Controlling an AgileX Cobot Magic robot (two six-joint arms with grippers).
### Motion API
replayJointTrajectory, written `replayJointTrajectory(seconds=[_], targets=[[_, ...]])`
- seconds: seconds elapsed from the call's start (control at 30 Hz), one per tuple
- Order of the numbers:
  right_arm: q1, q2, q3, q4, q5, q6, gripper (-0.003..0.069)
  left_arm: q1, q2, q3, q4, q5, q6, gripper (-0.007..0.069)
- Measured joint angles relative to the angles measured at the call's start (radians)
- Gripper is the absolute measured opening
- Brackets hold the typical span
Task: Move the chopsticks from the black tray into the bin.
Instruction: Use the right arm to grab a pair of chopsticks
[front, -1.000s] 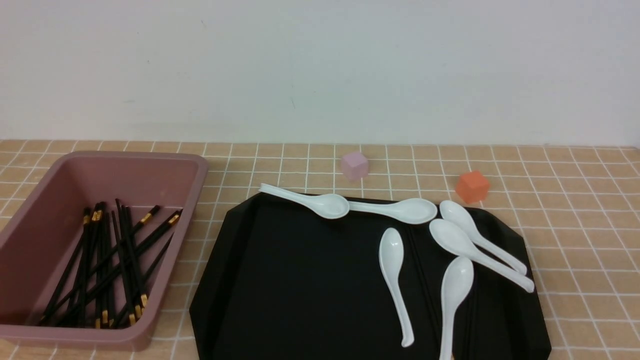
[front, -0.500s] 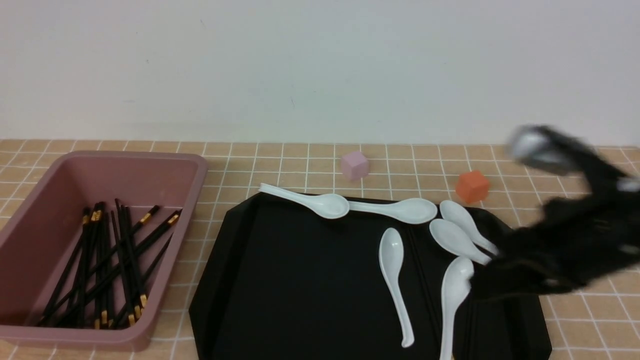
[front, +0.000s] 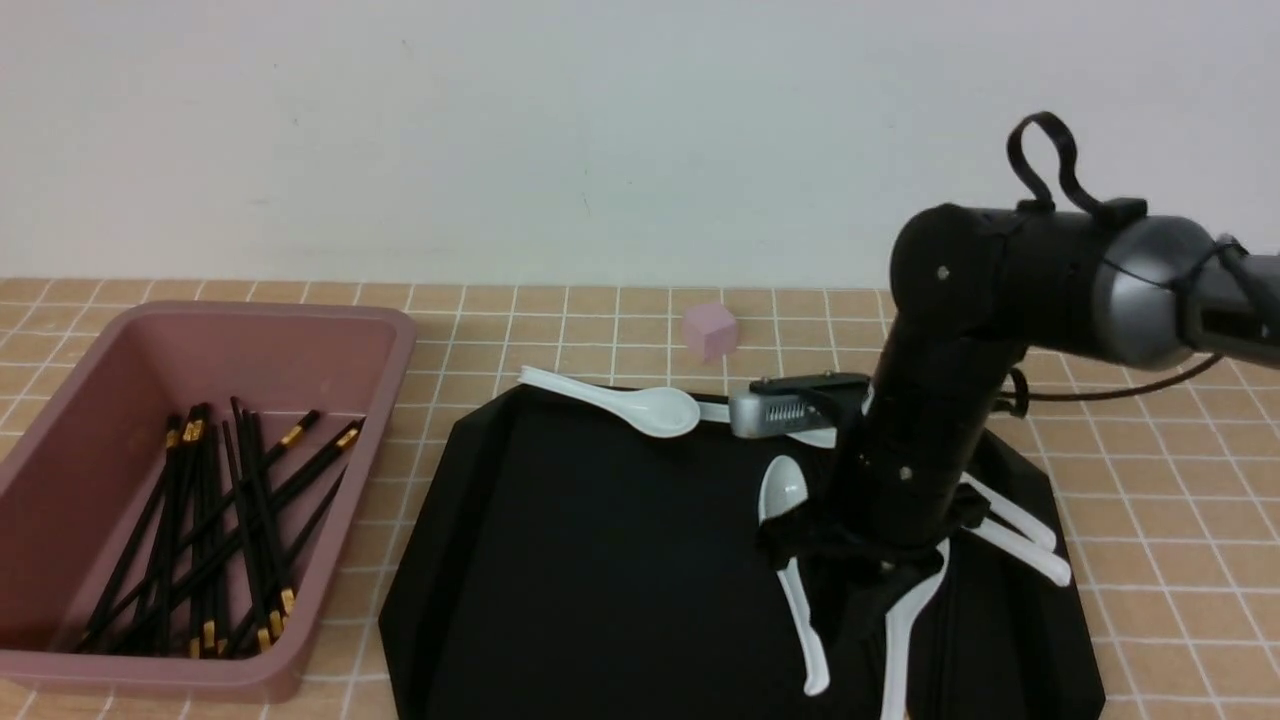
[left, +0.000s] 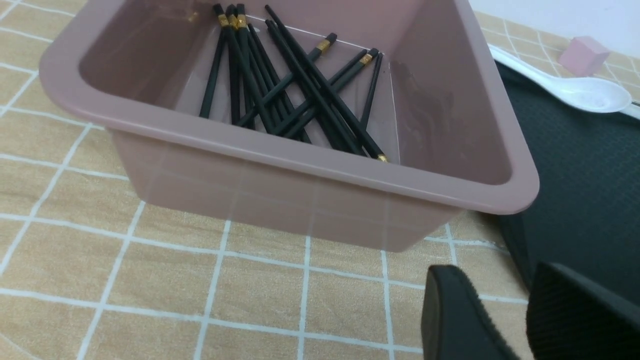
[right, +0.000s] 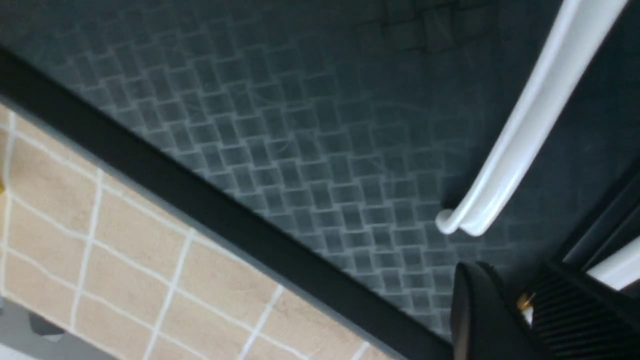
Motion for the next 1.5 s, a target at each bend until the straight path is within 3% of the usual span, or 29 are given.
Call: replayJointTrajectory(seconds=[0.33, 0.57, 1.23, 1.37, 1.5], targets=[[0.000, 0.013, -0.004, -0.197, -0.216, 0.233, 0.0279, 0.000, 0.000, 0.000, 0.000, 0.000, 0.000, 0.0239], [0.001, 0.068, -0.004, -0.221, -0.265, 0.258, 0.0307, 0.000, 0.000, 0.000, 0.000, 0.000, 0.000, 0.0239], [0.031, 0.139, -0.031, -0.297, -0.208, 0.398, 0.0298, 0.000, 0.000, 0.000, 0.000, 0.000, 0.000, 0.0239], [0.052, 0.147, -0.036, -0.328, -0.204, 0.450, 0.0271, 0.000, 0.000, 0.000, 0.000, 0.000, 0.000, 0.0239], [0.065, 0.151, -0.037, -0.346, -0.203, 0.490, 0.0194, 0.000, 0.000, 0.000, 0.000, 0.000, 0.000, 0.0239]])
